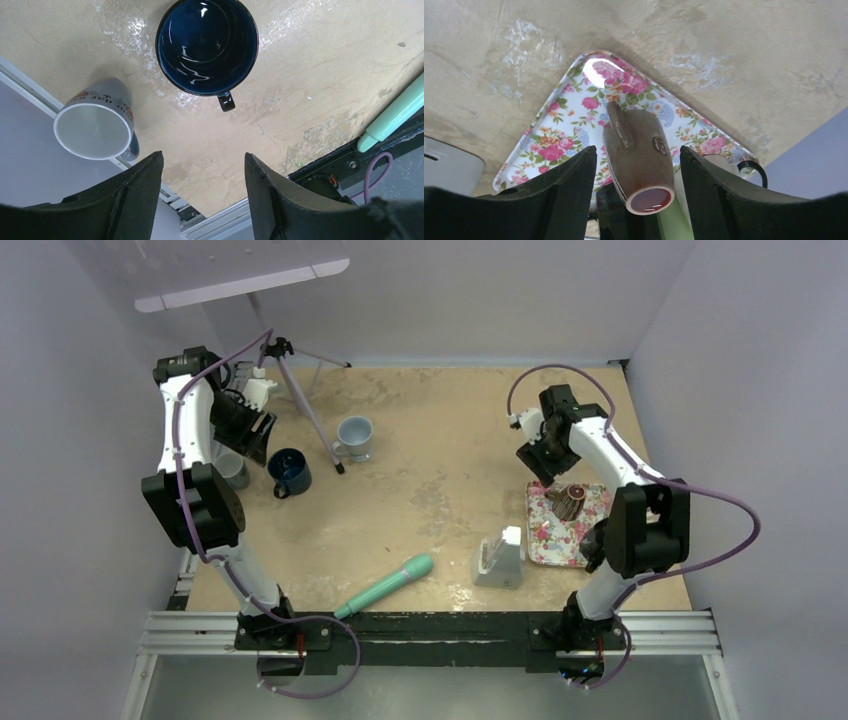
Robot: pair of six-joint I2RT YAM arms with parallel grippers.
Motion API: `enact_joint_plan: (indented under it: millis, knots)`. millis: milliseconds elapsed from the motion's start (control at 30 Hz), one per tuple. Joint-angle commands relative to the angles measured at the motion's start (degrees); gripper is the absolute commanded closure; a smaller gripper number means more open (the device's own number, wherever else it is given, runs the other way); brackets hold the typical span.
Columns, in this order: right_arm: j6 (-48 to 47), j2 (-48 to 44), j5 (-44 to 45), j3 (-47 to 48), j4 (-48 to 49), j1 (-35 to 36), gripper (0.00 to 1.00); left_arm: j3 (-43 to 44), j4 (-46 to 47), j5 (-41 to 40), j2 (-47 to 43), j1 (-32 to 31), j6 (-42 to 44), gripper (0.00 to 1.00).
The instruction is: Turn the mug right side up
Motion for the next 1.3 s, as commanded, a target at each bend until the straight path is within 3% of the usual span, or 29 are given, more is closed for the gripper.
enact_joint_plan:
  millis: [0, 500, 667, 867, 967, 1067, 1267]
  knots:
    - [-7.6, 2.9, 2.6, -2.2, -0.5, 1.2, 0.33, 0.0, -0.1, 2.2, -1.8, -0.1, 1.2, 0.35]
    - [-7.9, 8.5, 3.4, -7.1, 2.3, 1.2, 0.41, -0.8, 0.2, 3.3, -3.0, -0.2, 1.8, 0.36]
    - [-7.6, 9.4, 3.6, -8.8, 4.5, 1.2, 0.71, -0.6, 0.2, 3.3, -3.1, -0.2, 2.0, 0.35]
    - [-7.1, 7.5, 2.6, -7.3, 3.9, 1.1, 1.0, -0.5, -0.9, 3.7, -3.5, -0.1, 2.0, 0.35]
    - [-5.2, 4.5, 2.1, -4.8, 3.3, 1.2, 1.0, 2.5, -3.6, 8.8, -3.6, -0.1, 0.5, 0.35]
    - [-2.7, 0.4, 1.3, -1.0, 2.9, 1.2, 1.0, 6.4, -7.5, 19.4, -4.2, -1.3, -1.7, 0.33]
    - [2.3, -7.5, -0.7, 10.1, 2.9, 1.1, 1.0, 9.1, -8.6, 36.3, -7.5, -8.7, -6.7, 0.31]
